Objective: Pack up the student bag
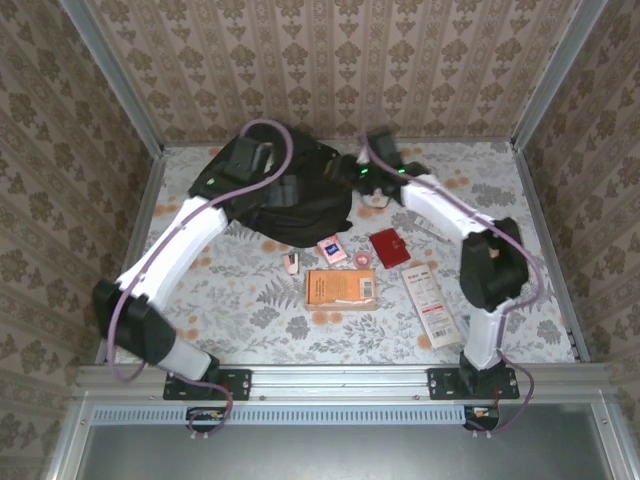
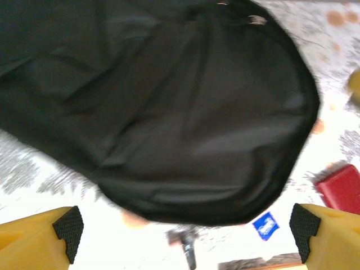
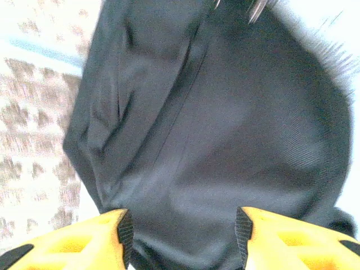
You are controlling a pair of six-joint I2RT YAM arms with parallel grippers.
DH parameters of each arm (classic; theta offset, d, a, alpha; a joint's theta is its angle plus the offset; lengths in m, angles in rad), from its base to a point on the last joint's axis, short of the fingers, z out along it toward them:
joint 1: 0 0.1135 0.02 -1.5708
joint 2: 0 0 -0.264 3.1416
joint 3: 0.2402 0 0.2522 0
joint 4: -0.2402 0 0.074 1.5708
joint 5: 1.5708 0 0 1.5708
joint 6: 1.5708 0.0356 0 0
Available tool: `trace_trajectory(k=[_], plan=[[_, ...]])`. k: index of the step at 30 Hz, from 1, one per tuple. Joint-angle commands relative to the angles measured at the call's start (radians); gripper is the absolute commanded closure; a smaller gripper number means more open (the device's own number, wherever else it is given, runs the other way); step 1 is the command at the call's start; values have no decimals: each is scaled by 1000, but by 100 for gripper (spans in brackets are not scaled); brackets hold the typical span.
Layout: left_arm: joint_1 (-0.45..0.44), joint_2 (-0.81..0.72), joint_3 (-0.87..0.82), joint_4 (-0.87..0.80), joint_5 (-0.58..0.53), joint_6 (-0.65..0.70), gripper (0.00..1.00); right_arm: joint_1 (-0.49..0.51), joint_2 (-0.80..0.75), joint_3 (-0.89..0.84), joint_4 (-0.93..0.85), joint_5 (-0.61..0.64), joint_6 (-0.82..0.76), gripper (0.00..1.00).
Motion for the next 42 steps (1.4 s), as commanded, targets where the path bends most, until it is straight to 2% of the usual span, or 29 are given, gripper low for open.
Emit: trace_trajectory(k=[1, 5, 9, 12, 15, 18, 20, 23, 27, 30, 35, 42], plan=[[-47, 186, 164, -69, 111, 150, 5, -65, -61, -102, 46, 43, 31, 44], [-100, 411, 357, -124, 143, 216, 8, -117, -119, -180, 31, 71, 34, 44], [-126, 589, 524, -181, 118, 240, 16, -151, -166, -260, 45, 88, 24, 43], [-133, 658, 576, -171, 102, 231, 22, -153, -171, -296, 65, 47, 10, 43], [-140, 698, 612, -170, 91, 229, 32, -151, -170, -339, 98, 5, 8, 43], [-144, 708, 621, -163, 97, 230, 55, -147, -173, -371, 105, 5, -14, 44], [-144, 708, 620, -158, 94, 234, 75, -147, -176, -387, 110, 13, -23, 45], [-146, 708, 622, -156, 88, 253, 100, -140, -184, -396, 111, 13, -36, 47], [-136, 685, 614, -155, 25, 283, 100, -101, -199, -395, 120, 4, -63, 47], [-97, 621, 551, -123, -11, 279, 100, -38, -199, -396, 140, -35, -76, 47], [-10, 500, 426, -73, -87, 243, 100, 124, -142, -364, 135, -106, -69, 49], [113, 310, 169, 20, -62, 175, 100, 293, -52, -351, 230, -149, 39, 52]])
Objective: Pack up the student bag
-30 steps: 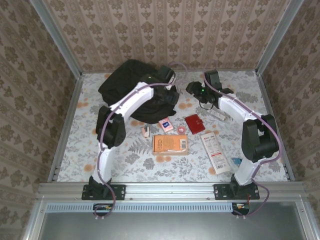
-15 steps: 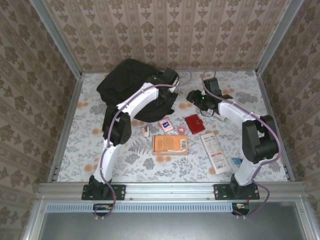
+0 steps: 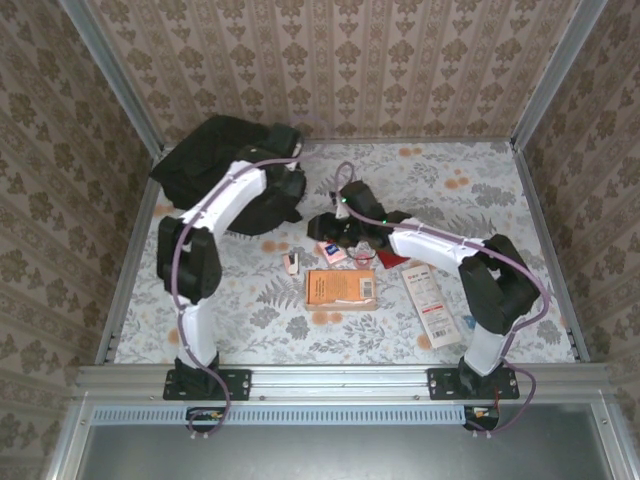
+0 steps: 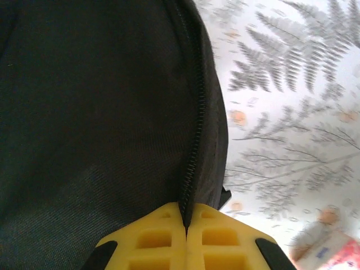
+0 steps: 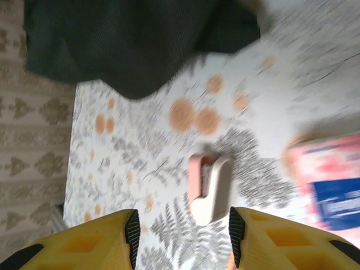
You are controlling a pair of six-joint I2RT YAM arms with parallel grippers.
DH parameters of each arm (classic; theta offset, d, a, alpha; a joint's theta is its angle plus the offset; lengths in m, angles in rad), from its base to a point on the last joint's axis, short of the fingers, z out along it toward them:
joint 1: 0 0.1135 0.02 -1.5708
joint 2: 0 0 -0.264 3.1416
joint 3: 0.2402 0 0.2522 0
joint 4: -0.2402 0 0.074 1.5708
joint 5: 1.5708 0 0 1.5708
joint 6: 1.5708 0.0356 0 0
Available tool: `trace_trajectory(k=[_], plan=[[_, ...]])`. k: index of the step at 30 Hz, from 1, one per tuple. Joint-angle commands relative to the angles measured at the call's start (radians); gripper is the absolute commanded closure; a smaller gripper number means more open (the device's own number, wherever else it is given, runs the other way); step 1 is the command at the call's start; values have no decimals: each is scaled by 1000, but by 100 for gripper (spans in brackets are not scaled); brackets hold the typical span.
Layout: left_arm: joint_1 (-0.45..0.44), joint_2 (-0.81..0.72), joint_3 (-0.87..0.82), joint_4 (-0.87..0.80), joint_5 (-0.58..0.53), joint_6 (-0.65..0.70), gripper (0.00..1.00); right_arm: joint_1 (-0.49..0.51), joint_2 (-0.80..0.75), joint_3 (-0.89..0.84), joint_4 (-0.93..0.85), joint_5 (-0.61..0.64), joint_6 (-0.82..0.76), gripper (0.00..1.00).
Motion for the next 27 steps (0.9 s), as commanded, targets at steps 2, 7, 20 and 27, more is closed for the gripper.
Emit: trace_trajectory(k=[2, 7, 20, 27], plan=[[67, -142, -152, 76, -50, -69, 100, 80, 76, 57, 44, -38, 59, 52], [114, -283, -304, 107, -143, -93, 100, 185, 199, 151, 50, -39, 124, 51], [171, -427, -418, 132, -112, -109, 100, 292, 431, 399, -222, 375, 129, 55], [143, -450, -433, 103, -9, -107, 100, 214, 382, 307, -318, 603, 164, 54]])
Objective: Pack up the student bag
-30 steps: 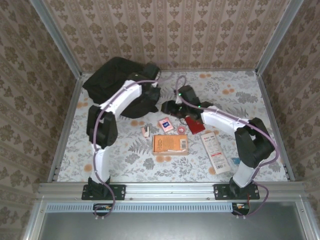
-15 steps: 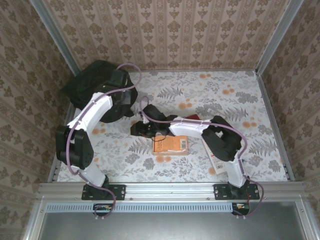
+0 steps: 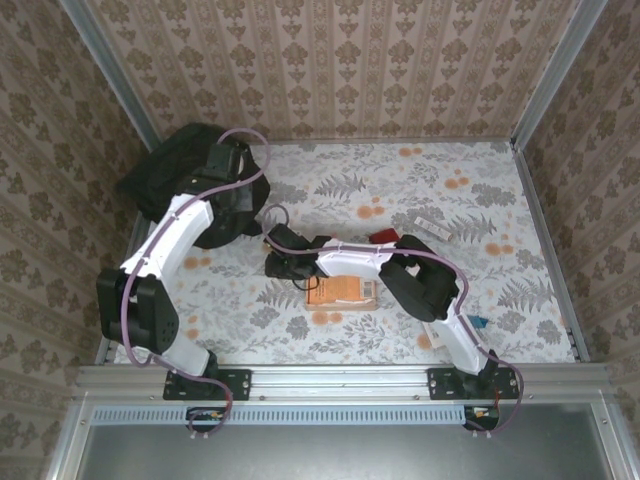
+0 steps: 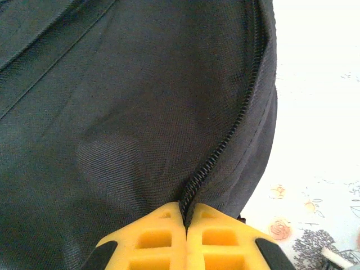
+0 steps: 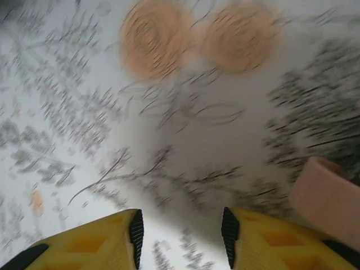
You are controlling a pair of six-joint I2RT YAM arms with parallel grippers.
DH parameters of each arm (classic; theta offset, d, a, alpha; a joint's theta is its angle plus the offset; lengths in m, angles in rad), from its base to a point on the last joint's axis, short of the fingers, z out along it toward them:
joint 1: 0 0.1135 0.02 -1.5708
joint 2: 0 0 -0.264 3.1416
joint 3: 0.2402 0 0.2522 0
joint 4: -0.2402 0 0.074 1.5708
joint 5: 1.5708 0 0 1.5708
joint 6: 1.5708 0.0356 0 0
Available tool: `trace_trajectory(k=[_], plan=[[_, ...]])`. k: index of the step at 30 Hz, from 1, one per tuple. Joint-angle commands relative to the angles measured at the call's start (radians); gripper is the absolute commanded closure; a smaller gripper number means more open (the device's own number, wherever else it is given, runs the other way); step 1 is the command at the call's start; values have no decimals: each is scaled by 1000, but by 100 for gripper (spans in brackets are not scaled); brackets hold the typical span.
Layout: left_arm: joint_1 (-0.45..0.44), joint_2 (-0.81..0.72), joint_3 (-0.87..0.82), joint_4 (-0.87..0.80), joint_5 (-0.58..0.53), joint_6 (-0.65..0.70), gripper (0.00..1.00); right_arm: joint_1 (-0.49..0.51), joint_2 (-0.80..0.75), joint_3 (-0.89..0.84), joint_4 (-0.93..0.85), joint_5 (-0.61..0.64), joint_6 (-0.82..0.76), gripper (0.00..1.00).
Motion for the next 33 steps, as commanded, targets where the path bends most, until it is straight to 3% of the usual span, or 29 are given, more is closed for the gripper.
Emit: trace_trajectory(k=[1, 5, 8, 13, 18, 22, 28, 33], plan=[[-29, -45, -6, -12, 35, -27, 100, -87, -45, -82, -113, 210, 34, 54], [-83, -66, -22, -28, 37, -19, 100, -161, -114, -172, -99, 283, 26, 54], [-124, -78, -32, -44, 35, -19, 100, -202, -159, -208, -72, 246, -46, 54], [-141, -101, -51, -59, 35, -20, 100, -189, -272, -263, 32, 19, -230, 53], [-141, -117, -54, -77, 43, 0, 100, -135, -358, -324, 55, -260, -299, 51], [-141, -131, -65, -84, 70, 21, 100, -86, -383, -358, 3, -373, -327, 52], [-142, -158, -75, -94, 106, 50, 100, -32, -413, -441, -122, -354, -374, 51], [-196, -177, -68, -89, 152, 105, 100, -38, -403, -486, -187, -155, -356, 52]])
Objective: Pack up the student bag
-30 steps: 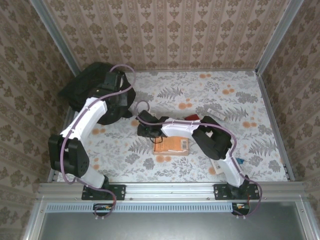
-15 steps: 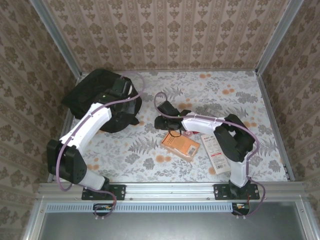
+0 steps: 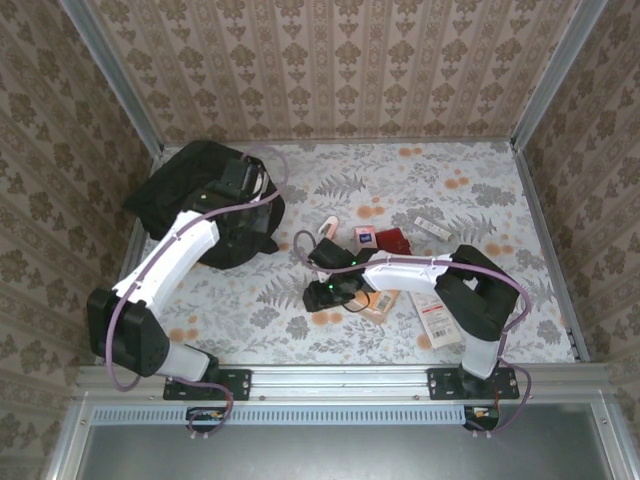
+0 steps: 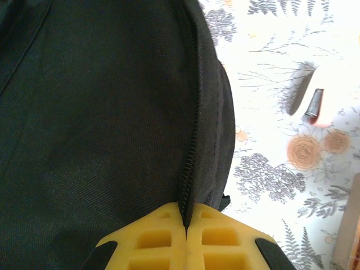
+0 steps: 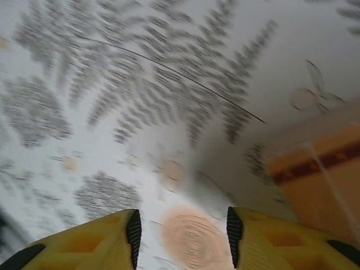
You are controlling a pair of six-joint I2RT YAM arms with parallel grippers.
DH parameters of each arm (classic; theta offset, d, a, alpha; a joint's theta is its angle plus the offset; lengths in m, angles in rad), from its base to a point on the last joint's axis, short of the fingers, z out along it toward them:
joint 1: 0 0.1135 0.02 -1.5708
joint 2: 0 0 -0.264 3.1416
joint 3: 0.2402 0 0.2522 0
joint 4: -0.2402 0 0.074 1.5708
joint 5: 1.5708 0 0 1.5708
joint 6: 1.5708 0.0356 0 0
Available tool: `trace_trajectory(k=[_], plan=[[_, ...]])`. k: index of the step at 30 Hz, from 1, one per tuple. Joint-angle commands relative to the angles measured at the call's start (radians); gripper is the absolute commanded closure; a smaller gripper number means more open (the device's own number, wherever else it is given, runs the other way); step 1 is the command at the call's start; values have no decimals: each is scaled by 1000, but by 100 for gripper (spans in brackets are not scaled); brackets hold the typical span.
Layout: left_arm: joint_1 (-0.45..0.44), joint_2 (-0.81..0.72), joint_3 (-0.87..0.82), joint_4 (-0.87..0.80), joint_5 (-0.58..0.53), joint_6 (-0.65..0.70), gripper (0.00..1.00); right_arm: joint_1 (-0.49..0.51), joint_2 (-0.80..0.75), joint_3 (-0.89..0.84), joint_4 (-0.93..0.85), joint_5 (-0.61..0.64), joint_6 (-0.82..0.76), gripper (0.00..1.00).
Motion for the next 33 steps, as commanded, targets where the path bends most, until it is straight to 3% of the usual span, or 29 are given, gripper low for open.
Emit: trace_trajectory(k=[1, 7, 11, 18, 24, 33], plan=[[-55, -50, 10, -2, 74, 69, 100, -20, -18, -11, -105, 177, 3, 52], [-199, -22, 28, -54, 57, 157, 100, -187, -14, -18, -102, 342, 97, 52], [-259, -14, 13, -97, 30, 162, 100, -287, -17, -4, -90, 367, 112, 52], [-345, -27, -68, -138, 14, 165, 100, -312, -106, 14, -71, 319, 46, 50], [-485, 33, -91, -179, -54, 141, 100, -357, -222, 4, -74, 291, 56, 47], [-630, 169, -106, -51, -17, 188, 100, -459, -370, -94, -31, 301, 135, 45]])
